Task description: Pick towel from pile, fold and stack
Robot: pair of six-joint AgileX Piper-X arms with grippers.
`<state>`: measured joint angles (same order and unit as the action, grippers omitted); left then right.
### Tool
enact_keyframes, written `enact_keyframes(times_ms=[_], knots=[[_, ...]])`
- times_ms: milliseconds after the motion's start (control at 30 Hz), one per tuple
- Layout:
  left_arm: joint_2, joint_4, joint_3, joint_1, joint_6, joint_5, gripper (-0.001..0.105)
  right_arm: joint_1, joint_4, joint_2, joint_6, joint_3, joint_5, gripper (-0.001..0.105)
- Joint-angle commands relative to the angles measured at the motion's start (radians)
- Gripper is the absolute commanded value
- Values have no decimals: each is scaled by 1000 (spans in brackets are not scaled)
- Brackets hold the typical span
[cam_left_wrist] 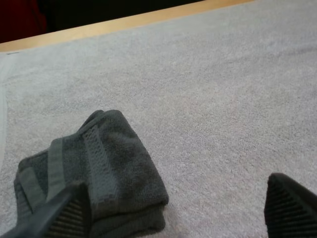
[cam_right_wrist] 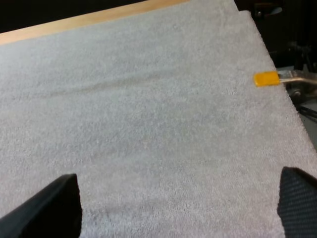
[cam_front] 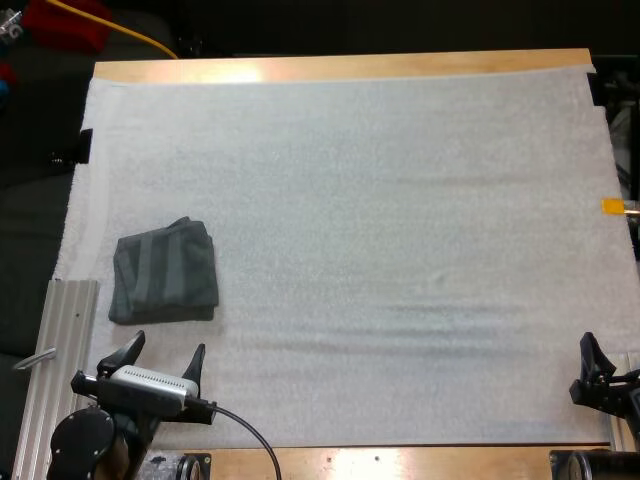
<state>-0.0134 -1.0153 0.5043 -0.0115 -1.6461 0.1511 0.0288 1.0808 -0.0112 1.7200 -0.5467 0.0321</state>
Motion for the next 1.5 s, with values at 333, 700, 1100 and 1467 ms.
enact_keyframes(times_ms=[333,700,1100,1467], knots=[[-138,10,4,-5,-1,2,69,0,-5,-40,11,-3,-10,78],[-138,10,4,-9,-1,2,69,0,-5,-40,11,-3,-10,78],[-138,10,4,-87,-1,2,69,0,-5,-40,11,-3,-10,78],[-138,10,4,-87,-1,2,69,0,-5,-40,11,-3,-10,78]])
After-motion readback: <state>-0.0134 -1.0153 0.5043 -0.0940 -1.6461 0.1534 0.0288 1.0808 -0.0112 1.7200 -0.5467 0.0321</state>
